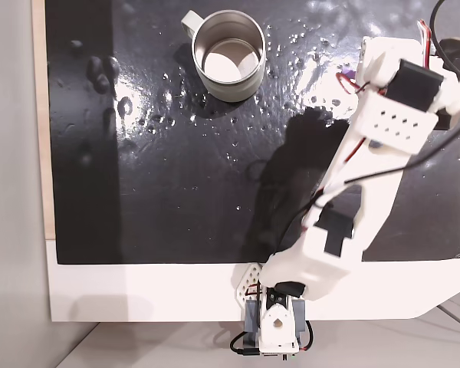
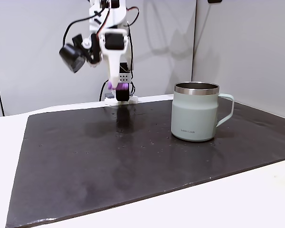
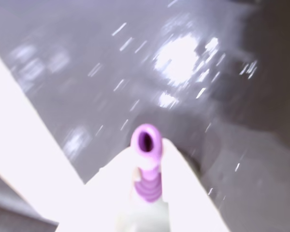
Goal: Grasp a pengrip and put it in the cup.
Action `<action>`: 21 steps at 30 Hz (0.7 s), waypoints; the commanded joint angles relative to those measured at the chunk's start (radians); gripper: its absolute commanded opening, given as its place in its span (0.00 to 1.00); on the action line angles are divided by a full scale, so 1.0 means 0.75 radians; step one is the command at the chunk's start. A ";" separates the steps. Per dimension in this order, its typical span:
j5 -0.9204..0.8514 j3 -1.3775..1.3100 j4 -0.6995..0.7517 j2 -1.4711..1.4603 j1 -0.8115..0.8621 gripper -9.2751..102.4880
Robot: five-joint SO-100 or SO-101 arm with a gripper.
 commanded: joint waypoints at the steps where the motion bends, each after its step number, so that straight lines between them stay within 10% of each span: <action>1: 0.020 0.043 0.012 0.335 -0.047 0.08; 21: 0.174 -0.043 0.010 0.362 -0.421 0.08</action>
